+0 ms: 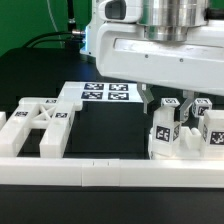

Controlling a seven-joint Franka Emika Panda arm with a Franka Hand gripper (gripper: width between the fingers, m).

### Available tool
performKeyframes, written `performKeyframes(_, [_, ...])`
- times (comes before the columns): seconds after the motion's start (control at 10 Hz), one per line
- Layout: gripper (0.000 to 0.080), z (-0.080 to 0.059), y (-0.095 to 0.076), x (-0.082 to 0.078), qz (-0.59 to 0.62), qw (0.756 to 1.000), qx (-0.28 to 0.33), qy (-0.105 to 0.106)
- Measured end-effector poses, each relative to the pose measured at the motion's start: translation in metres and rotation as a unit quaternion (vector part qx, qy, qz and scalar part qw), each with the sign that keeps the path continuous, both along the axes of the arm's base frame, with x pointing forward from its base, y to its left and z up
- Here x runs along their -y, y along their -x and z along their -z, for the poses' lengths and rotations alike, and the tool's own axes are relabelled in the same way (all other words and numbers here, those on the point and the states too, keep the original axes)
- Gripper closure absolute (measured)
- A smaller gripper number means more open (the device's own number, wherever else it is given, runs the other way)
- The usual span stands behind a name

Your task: Assemble chair

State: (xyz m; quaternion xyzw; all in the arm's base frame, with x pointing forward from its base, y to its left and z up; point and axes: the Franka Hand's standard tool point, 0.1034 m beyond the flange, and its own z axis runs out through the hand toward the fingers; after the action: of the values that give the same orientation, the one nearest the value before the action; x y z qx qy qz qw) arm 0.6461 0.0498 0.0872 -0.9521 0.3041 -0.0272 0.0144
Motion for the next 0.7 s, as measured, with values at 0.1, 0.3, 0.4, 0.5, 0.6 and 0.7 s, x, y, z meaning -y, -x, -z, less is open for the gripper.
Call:
performKeyframes(0.1, [0.0515,0.0004,-0.0001,0.001,0.02,1.0,0.0,-0.002])
performKeyframes(0.3, [0.0515,0.0008,0.0,0.0016,0.093,0.996,-0.001,-0.008])
performKeyframes(0.4, [0.0515,0.0009,0.0001,0.0019,0.115,0.993,-0.001,-0.01])
performKeyframes(0.5, [0.0515,0.0015,-0.0003,0.0036,0.18,0.983,0.005,-0.022])
performKeyframes(0.6, [0.0515,0.0021,0.0,0.0057,0.243,0.969,0.015,-0.037])
performKeyframes(0.7, [0.0515,0.0025,0.0007,0.0062,0.316,0.947,0.022,-0.052])
